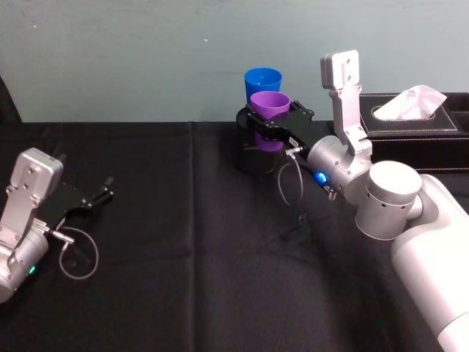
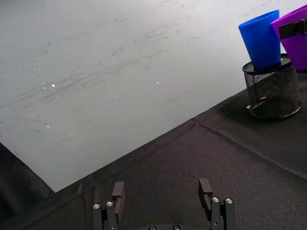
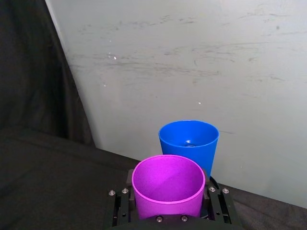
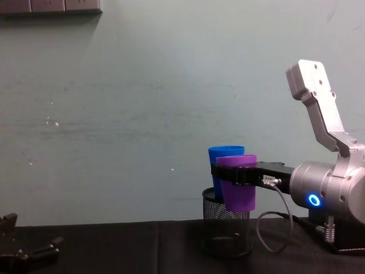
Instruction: Pick up one cup with a gripper and tap it against the other cup.
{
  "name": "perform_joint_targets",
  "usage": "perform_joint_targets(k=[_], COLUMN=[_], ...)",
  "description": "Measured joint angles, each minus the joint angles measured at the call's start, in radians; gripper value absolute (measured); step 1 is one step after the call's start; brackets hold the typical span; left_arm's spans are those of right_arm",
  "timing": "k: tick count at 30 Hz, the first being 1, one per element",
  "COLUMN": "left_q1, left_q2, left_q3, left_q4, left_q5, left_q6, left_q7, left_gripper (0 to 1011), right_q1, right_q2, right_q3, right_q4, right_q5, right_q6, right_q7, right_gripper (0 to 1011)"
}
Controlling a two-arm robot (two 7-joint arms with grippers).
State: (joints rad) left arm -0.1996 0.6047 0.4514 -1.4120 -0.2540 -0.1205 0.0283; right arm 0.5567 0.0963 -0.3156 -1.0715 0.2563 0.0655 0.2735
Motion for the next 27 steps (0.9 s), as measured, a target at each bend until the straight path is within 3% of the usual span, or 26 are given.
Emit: perform_joint_targets(k=[27], left_q1=[0.000], left_q2=[0.000], left_q3=[0.000], left_q4=[0.000], left_q5=[0.000], left_q6=[0.000], left_q7=[0.000], left_gripper=[1000], right_q1=[0.000], right_q2=[0.000], right_q3=[0.000], right_q4=[0.000], right_q5=[0.000], right_q6=[0.000], right_q7=[0.000], right_gripper=[738])
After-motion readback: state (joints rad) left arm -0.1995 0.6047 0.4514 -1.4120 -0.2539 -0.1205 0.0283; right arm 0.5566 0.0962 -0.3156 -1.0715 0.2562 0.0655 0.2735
